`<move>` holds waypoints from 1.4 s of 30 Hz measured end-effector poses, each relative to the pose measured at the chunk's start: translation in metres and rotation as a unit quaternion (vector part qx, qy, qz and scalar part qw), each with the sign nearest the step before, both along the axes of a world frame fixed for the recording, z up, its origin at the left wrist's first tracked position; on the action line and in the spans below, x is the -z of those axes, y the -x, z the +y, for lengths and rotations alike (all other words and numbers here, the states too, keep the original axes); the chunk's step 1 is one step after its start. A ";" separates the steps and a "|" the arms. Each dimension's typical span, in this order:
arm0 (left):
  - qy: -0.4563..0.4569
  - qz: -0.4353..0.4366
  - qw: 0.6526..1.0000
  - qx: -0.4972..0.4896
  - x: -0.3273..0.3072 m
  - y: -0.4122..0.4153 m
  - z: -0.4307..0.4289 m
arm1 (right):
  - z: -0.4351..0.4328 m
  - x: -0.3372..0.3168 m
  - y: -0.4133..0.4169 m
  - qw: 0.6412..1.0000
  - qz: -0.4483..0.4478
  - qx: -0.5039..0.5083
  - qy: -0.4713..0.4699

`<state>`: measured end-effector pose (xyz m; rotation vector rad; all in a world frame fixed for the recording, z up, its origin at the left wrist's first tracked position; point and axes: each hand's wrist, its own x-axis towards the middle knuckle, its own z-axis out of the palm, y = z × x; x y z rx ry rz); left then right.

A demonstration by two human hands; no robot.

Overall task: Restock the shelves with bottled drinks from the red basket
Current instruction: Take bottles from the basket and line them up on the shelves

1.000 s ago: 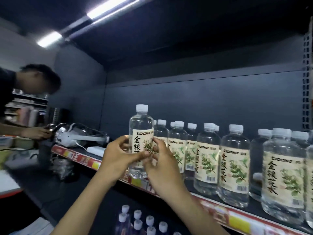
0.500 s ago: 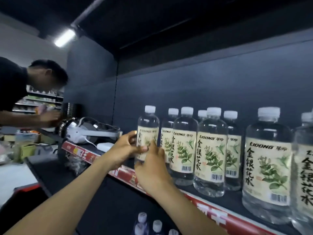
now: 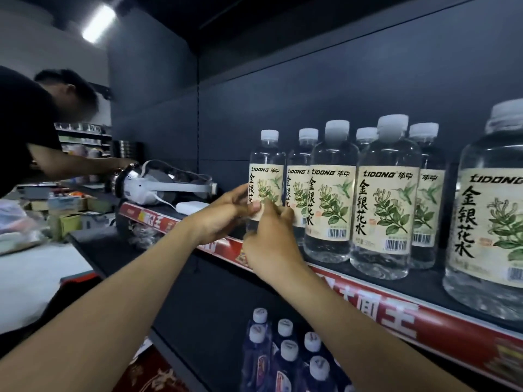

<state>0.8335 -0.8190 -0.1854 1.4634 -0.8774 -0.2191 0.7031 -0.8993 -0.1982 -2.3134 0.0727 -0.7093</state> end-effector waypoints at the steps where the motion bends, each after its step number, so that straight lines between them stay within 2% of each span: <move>1: -0.014 -0.012 0.999 -0.027 0.000 0.006 0.003 | -0.002 -0.002 0.005 1.000 -0.005 0.004 0.006; 3: -0.068 -0.072 0.986 -0.130 0.003 0.021 0.015 | -0.004 -0.004 0.014 0.999 -0.020 0.015 0.035; 4: -0.101 -0.117 0.969 -0.191 0.006 0.028 0.024 | -0.003 -0.004 0.019 0.998 -0.031 0.019 0.054; 6: -0.176 -0.230 0.909 -0.299 0.019 0.042 0.047 | 0.003 0.003 0.027 0.994 -0.049 0.027 0.091; 9: -0.273 -0.351 0.809 -0.384 0.044 0.072 0.085 | 0.017 0.021 0.037 0.987 -0.061 0.024 0.147; 11: -0.339 -0.371 0.756 -0.419 0.072 0.095 0.115 | 0.037 0.048 0.040 0.983 -0.052 -0.008 0.176; 14: -0.424 -0.357 0.715 -0.426 0.125 0.128 0.153 | 0.069 0.105 0.042 0.978 -0.008 -0.065 0.198; 17: -0.492 -0.271 0.717 -0.413 0.210 0.148 0.203 | 0.110 0.189 0.042 0.971 0.066 -0.123 0.196; 21: -0.523 -0.107 0.774 -0.341 0.332 0.164 0.269 | 0.150 0.305 0.035 0.947 0.182 -0.187 0.186; 24: -0.579 0.029 0.740 -0.341 0.415 0.169 0.313 | 0.173 0.389 0.025 0.921 0.280 -0.209 0.171; 26: -0.590 0.091 0.732 -0.328 0.464 0.170 0.329 | 0.184 0.440 0.017 0.900 0.348 -0.214 0.152; 33: -0.576 0.204 0.763 -0.211 0.600 0.153 0.318 | 0.204 0.591 -0.003 0.847 0.476 -0.196 0.130; 38: -0.528 0.284 0.758 -0.257 0.661 0.115 0.297 | 0.206 0.665 -0.025 0.835 0.509 -0.186 0.096; 42: -0.521 0.303 0.753 -0.264 0.700 0.097 0.285 | 0.208 0.705 -0.044 0.828 0.518 -0.198 0.083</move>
